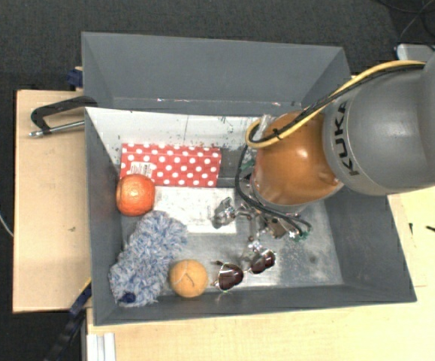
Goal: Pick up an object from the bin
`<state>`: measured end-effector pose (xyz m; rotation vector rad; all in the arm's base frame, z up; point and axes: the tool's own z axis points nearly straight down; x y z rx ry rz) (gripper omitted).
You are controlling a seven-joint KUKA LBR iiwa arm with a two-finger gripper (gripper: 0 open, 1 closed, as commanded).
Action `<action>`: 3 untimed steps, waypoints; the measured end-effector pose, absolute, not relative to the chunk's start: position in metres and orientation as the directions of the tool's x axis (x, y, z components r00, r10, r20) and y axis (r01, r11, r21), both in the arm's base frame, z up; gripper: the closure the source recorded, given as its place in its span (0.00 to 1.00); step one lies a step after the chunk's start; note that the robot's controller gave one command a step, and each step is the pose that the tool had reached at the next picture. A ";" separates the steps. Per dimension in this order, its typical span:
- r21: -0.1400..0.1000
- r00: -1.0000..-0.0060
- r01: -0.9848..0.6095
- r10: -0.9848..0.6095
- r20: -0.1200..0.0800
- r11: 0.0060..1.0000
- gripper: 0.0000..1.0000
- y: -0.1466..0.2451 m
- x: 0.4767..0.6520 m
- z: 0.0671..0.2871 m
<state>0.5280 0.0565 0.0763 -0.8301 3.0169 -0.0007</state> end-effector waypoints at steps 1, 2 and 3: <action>-0.002 -0.780 -0.626 -0.626 -0.006 0.780 1.00 -0.023 0.546 0.109; -0.002 -0.780 -0.626 -0.626 -0.006 0.780 1.00 -0.023 0.546 0.109; 0.001 -0.795 -0.607 -0.607 -0.002 0.795 1.00 -0.034 0.516 0.121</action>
Offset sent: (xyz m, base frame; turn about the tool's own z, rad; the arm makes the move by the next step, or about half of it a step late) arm 0.0000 0.0000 0.0000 0.0000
